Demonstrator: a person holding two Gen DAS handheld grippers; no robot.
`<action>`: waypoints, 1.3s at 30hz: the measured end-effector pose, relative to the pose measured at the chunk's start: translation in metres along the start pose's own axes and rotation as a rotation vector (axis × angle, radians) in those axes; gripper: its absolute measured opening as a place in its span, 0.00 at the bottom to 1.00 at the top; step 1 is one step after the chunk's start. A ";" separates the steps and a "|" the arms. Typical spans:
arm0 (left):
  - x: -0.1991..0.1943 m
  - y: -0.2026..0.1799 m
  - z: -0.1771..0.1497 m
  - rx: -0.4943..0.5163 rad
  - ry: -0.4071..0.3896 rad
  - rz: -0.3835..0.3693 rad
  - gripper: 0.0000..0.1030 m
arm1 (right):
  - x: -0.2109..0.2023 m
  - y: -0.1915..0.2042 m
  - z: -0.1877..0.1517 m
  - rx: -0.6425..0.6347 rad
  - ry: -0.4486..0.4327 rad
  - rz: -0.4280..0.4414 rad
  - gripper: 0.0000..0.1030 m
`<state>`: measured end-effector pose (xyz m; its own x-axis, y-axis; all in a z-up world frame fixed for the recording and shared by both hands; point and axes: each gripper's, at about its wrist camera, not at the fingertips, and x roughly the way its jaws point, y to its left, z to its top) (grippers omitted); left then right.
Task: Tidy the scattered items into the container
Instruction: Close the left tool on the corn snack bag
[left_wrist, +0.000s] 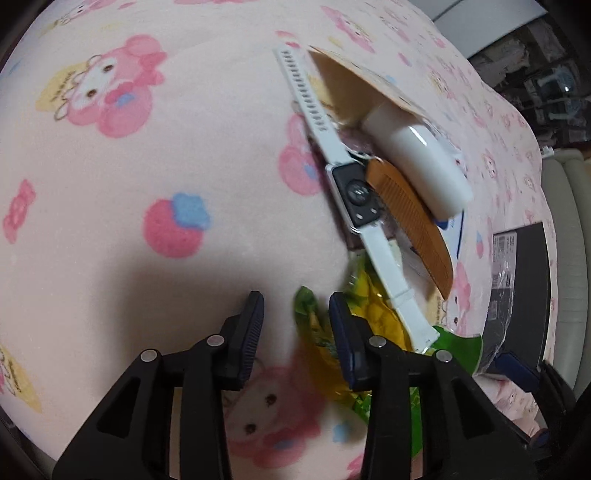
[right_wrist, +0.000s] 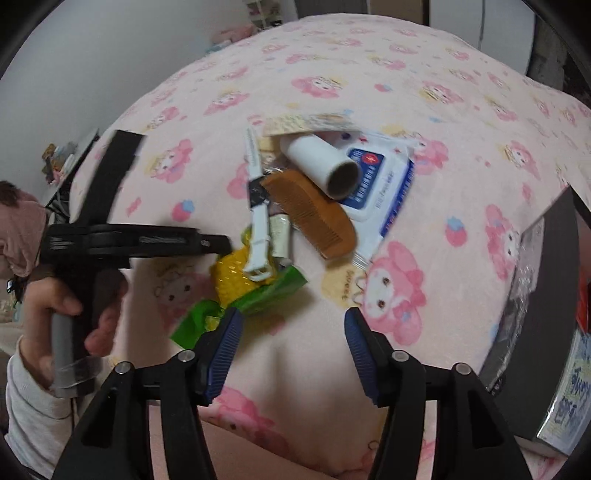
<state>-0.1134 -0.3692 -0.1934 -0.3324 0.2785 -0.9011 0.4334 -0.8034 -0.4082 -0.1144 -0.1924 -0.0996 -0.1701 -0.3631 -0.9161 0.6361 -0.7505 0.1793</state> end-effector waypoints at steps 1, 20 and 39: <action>-0.001 -0.004 -0.002 0.013 0.007 -0.008 0.34 | 0.001 -0.001 0.000 0.005 0.002 0.001 0.55; -0.017 -0.004 -0.021 0.090 0.085 -0.151 0.43 | 0.036 -0.013 -0.007 0.075 0.095 0.029 0.55; 0.001 -0.025 -0.017 0.128 0.140 -0.220 0.53 | 0.069 -0.032 -0.010 0.073 0.182 0.178 0.56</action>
<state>-0.1102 -0.3399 -0.1870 -0.2843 0.5158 -0.8081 0.2515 -0.7733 -0.5821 -0.1394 -0.1878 -0.1725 0.0818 -0.3923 -0.9162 0.5865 -0.7243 0.3625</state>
